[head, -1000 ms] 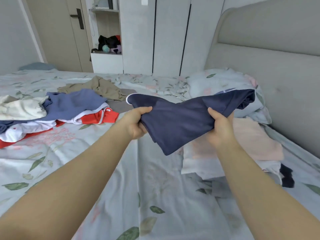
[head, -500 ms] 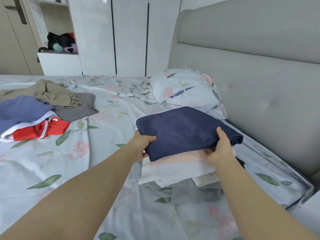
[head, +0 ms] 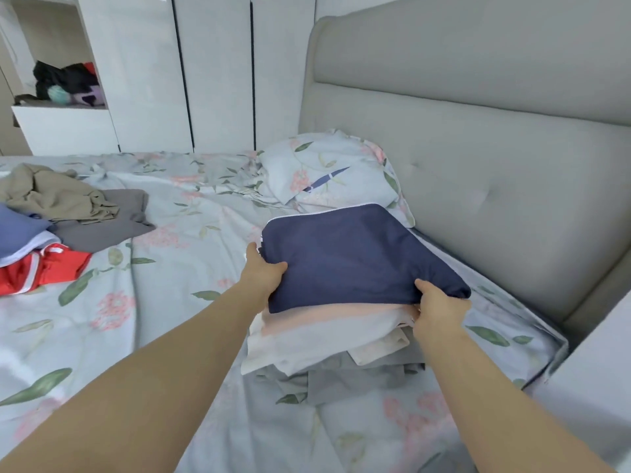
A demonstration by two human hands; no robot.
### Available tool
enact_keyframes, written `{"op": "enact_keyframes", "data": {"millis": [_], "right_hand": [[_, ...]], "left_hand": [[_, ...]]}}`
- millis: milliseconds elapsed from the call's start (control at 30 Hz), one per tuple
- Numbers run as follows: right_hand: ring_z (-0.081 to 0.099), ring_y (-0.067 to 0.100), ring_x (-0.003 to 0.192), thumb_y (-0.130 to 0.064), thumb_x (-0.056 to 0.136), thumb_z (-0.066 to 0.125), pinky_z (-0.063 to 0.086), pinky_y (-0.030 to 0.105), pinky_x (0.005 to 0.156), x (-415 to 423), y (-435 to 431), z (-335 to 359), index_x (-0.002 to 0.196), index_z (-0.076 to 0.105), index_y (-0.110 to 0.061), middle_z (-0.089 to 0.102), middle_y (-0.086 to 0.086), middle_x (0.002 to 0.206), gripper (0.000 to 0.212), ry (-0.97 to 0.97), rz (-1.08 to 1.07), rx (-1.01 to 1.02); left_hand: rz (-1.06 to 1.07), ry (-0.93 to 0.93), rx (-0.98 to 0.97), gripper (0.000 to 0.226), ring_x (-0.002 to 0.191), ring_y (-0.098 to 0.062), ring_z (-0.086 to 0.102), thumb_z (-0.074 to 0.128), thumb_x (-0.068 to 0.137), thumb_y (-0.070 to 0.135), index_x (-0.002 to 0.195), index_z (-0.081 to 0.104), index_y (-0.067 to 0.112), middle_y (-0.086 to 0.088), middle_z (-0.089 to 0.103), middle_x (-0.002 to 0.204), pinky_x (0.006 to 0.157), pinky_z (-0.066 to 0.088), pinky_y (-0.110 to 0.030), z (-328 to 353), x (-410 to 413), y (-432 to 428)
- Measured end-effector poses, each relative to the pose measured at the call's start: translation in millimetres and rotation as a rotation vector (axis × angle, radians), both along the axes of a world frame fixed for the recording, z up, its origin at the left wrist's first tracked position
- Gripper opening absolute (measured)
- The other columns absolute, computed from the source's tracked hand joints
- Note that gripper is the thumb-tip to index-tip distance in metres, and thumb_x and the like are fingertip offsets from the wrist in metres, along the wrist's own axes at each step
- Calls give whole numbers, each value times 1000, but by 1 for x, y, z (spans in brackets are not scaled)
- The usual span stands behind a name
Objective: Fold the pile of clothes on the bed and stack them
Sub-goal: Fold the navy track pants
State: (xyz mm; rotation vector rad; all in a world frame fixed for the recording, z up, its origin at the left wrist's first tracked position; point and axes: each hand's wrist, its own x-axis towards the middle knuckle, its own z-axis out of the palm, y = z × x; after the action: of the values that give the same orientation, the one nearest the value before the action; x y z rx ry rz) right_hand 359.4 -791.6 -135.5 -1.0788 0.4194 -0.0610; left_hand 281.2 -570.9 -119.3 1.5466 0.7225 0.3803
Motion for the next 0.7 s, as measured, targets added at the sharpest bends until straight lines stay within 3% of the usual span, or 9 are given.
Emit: {"op": "enact_keyframes", "data": {"millis": [100, 167, 233, 267, 333, 400, 633, 700], "right_hand": [[47, 34, 119, -9, 73, 70, 41, 49, 99, -4, 3, 19, 144, 26, -19, 33, 13, 146, 84, -29, -20, -692], [27, 35, 137, -7, 74, 64, 23, 51, 109, -14, 11, 27, 146, 23, -24, 15, 10, 155, 84, -209, -55, -1236], [11, 33, 144, -8, 80, 57, 6, 52, 112, -22, 26, 24, 143, 32, -25, 13, 5, 158, 69, -502, 18, -1651], [6, 32, 145, -16, 88, 51, 1, 52, 112, -23, 33, 20, 142, 34, -27, 15, 1, 158, 57, -582, 151, -1766], [0, 28, 147, -32, 101, 30, -2, 54, 114, -26, 45, 10, 145, 28, -30, 14, -6, 158, 44, -495, 494, -1824], [-4, 24, 147, -40, 102, 16, -5, 53, 116, -25, 47, -2, 150, 15, -33, 7, -10, 159, 48, -373, 671, -1804], [-5, 23, 147, -45, 101, 14, -8, 53, 114, -35, 56, -3, 152, 8, -32, 3, -10, 160, 53, -327, 696, -1844], [3, 23, 147, -43, 101, 13, -3, 53, 115, -47, 72, -3, 151, 13, -32, 10, -8, 159, 51, -432, 678, -1859]], "left_hand": [[-7, 272, 659, 75, 129, -35, 37, 49, 93, 22, 151, 2, 30, -8, 20, 154, 103, 35, -45, 7, -3, -1], [-93, 291, 1010, 63, 142, -28, 15, 43, 96, 31, 150, 11, 30, -2, 5, 159, 111, 23, -48, 10, -4, -8], [-269, 328, 1153, 52, 146, -22, 0, 31, 100, 38, 149, 18, 29, 4, 4, 159, 115, 10, -50, 5, -3, -17], [-340, 375, 1168, 51, 147, -21, -3, 26, 101, 39, 150, 17, 29, 6, 5, 159, 115, 5, -50, -1, -3, -19], [-402, 447, 1181, 51, 147, -20, -5, 18, 102, 41, 151, 10, 29, 7, 3, 160, 116, 0, -51, -14, -6, -19], [-401, 475, 1223, 52, 147, -19, -6, 15, 102, 43, 152, 4, 30, 8, -1, 160, 115, -3, -51, -25, -10, -15], [-358, 479, 1359, 53, 147, -14, -3, 9, 101, 44, 152, 1, 28, 9, 0, 160, 116, -6, -49, -35, -28, -4], [-307, 497, 1386, 61, 147, -11, 3, -5, 94, 48, 152, 4, 29, 9, 7, 159, 116, -5, -47, -37, -51, 9]]}}
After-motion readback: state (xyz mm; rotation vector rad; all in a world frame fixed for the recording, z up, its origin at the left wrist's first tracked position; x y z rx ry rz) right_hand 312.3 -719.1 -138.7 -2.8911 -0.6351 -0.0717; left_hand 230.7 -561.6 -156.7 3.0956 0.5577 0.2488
